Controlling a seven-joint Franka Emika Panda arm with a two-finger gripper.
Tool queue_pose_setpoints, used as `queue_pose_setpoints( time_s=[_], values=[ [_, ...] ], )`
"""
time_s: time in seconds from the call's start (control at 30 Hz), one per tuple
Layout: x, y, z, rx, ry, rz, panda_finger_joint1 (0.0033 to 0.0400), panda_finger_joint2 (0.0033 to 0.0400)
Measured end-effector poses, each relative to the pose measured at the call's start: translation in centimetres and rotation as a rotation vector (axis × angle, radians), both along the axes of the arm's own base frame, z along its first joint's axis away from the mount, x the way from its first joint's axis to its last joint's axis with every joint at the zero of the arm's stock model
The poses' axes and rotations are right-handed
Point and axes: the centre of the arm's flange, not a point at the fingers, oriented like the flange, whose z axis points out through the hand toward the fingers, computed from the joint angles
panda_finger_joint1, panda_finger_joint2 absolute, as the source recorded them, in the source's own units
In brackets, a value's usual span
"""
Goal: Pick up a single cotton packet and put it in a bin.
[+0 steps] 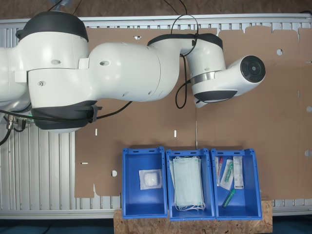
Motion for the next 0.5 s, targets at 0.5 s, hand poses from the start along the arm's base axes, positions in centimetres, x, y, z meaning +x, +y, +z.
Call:
queue_pose_setpoints(
  time_s=[0.5],
  values=[
    [-0.19,0.36,-0.8,0.004,0.01,-0.007,0.04,0.04]
  ],
)
